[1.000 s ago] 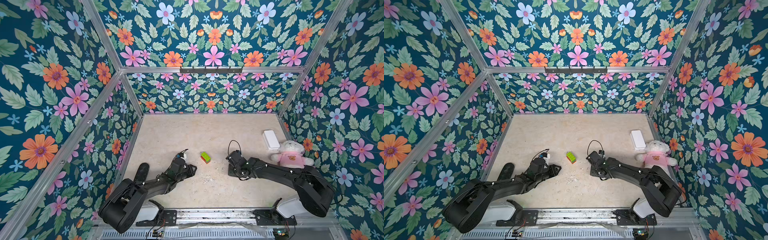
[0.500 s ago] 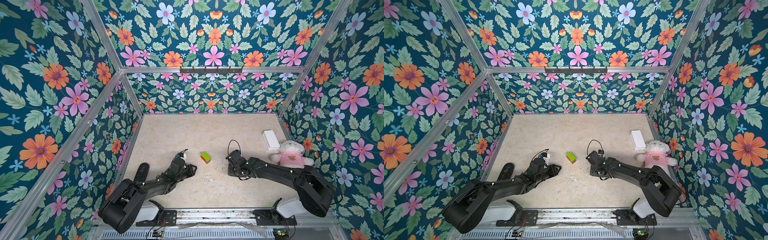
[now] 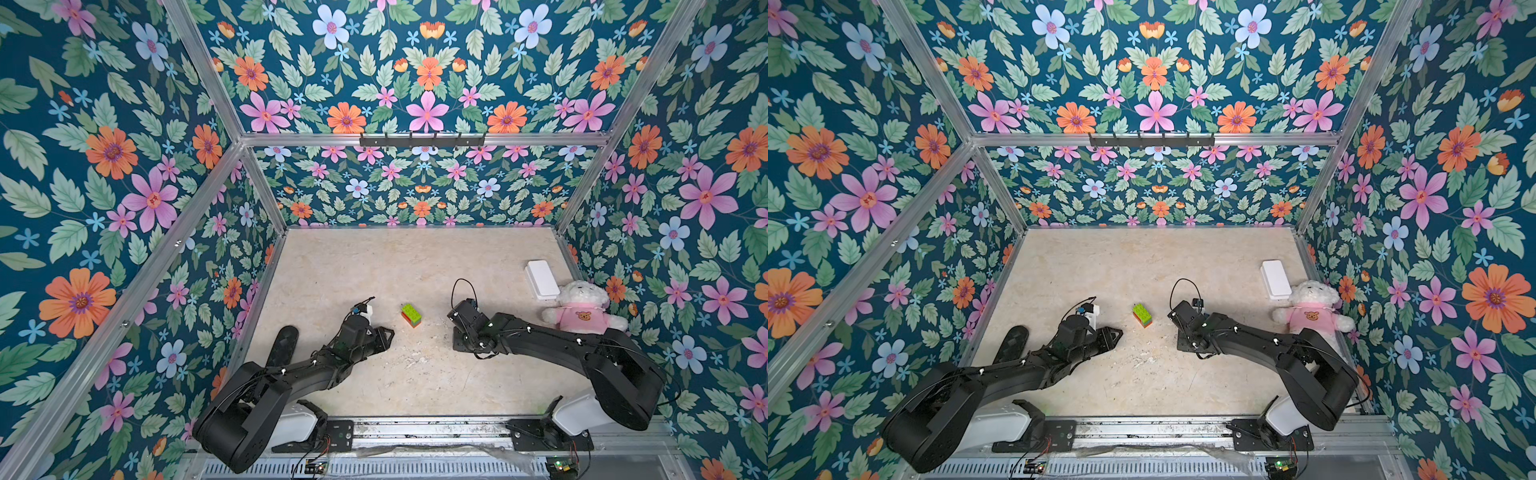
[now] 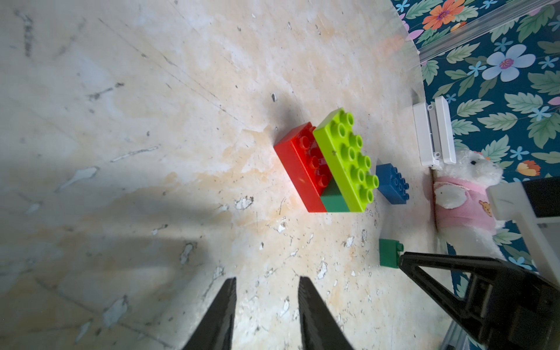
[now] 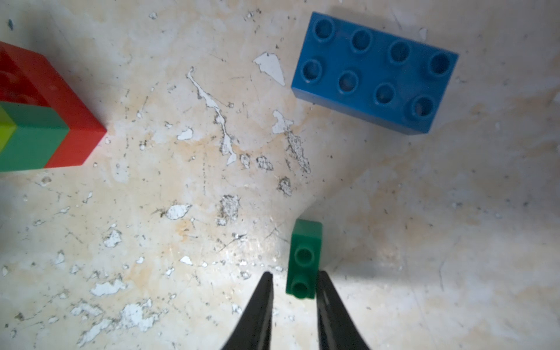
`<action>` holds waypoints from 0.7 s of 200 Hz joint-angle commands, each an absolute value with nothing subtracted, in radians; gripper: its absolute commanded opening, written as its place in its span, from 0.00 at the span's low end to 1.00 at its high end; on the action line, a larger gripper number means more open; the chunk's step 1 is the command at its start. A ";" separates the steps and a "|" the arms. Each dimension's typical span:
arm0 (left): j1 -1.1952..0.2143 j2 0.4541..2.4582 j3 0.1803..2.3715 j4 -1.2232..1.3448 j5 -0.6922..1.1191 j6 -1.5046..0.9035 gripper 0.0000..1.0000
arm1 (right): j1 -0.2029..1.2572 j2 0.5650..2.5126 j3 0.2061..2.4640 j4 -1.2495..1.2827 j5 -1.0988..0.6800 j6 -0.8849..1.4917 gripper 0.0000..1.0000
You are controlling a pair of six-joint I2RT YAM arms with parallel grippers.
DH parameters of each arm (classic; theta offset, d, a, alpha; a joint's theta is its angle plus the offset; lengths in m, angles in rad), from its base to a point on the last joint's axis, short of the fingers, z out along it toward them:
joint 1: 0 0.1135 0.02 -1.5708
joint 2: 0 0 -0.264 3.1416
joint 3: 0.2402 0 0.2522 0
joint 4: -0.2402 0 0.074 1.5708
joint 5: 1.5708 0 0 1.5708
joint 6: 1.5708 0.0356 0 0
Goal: Assemble the number 5 with lego
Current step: Pick up the lego brick from the center of the board.
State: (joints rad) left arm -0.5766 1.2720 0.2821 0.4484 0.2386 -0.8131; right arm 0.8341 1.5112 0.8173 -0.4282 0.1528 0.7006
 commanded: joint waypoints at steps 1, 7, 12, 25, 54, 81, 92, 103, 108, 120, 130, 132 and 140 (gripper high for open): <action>-0.578 1.269 0.285 0.443 0.250 -0.809 0.38 | 0.834 1.527 0.830 -0.451 0.170 0.680 0.28; -0.577 1.271 0.283 0.450 0.256 -0.811 0.38 | 0.834 1.530 0.834 -0.453 0.170 0.677 0.27; -0.579 1.269 0.280 0.453 0.261 -0.812 0.38 | 0.834 1.534 0.837 -0.457 0.171 0.674 0.27; -0.585 1.269 0.274 0.461 0.269 -0.813 0.38 | 0.834 1.538 0.841 -0.457 0.172 0.672 0.26; -0.602 1.257 0.258 0.461 0.260 -0.816 0.38 | 0.834 1.558 0.848 -0.470 0.181 0.668 0.24; -0.608 1.255 0.247 0.463 0.255 -0.821 0.37 | 0.834 1.556 0.836 -0.468 0.182 0.667 0.22; -0.612 1.257 0.251 0.465 0.252 -0.821 0.38 | 0.834 1.554 0.836 -0.470 0.186 0.665 0.18; -0.616 1.259 0.253 0.465 0.251 -0.821 0.38 | 0.834 1.551 0.838 -0.475 0.190 0.664 0.16; -0.618 1.262 0.257 0.465 0.251 -0.821 0.38 | 0.834 1.549 0.838 -0.475 0.190 0.661 0.15; -0.620 1.267 0.260 0.464 0.249 -0.821 0.38 | 0.834 1.546 0.843 -0.481 0.195 0.656 0.12; -0.624 1.271 0.264 0.469 0.248 -0.823 0.38 | 0.834 1.544 0.847 -0.482 0.196 0.646 0.10; -0.624 1.271 0.264 0.468 0.248 -0.823 0.38 | 0.834 1.543 0.848 -0.483 0.196 0.644 0.10; -0.628 1.274 0.264 0.473 0.249 -0.825 0.38 | 0.834 1.543 0.853 -0.482 0.197 0.639 0.09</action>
State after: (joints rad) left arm -0.6220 1.2671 0.2577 0.4500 0.2596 -0.8173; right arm 0.8337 1.5505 0.8402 -0.4603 0.1738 0.6605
